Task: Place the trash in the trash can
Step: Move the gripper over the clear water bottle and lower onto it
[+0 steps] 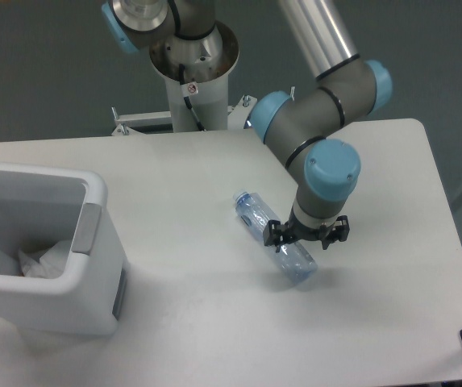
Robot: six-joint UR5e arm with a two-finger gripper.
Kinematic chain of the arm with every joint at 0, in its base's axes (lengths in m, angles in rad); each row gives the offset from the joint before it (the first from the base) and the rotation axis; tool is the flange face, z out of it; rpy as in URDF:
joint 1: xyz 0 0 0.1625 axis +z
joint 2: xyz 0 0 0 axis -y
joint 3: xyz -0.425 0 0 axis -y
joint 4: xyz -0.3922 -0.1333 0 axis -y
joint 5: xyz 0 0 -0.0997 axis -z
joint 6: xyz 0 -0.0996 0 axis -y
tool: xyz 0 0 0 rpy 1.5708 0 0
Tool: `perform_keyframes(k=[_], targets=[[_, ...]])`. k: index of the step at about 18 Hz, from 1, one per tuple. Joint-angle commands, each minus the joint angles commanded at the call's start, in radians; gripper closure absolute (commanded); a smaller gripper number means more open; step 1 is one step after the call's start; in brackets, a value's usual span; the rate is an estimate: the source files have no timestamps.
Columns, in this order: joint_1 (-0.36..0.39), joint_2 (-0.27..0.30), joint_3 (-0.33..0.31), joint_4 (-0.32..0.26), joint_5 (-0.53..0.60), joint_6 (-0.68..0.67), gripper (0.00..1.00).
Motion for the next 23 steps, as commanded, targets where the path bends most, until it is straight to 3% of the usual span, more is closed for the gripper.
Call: perform_keyframes(k=[8, 12, 16, 23], targets=[[-0.038, -0.078, 0.043, 0.032, 0.084, -0.12, 0.01], [-0.051, -0.094, 0.048, 0.034, 0.084, -0.169, 0.24], [-0.051, -0.095, 0.051, 0.034, 0.081, -0.173, 0.38], [-0.051, -0.092, 0.077, 0.031, 0.063, -0.172, 0.41]])
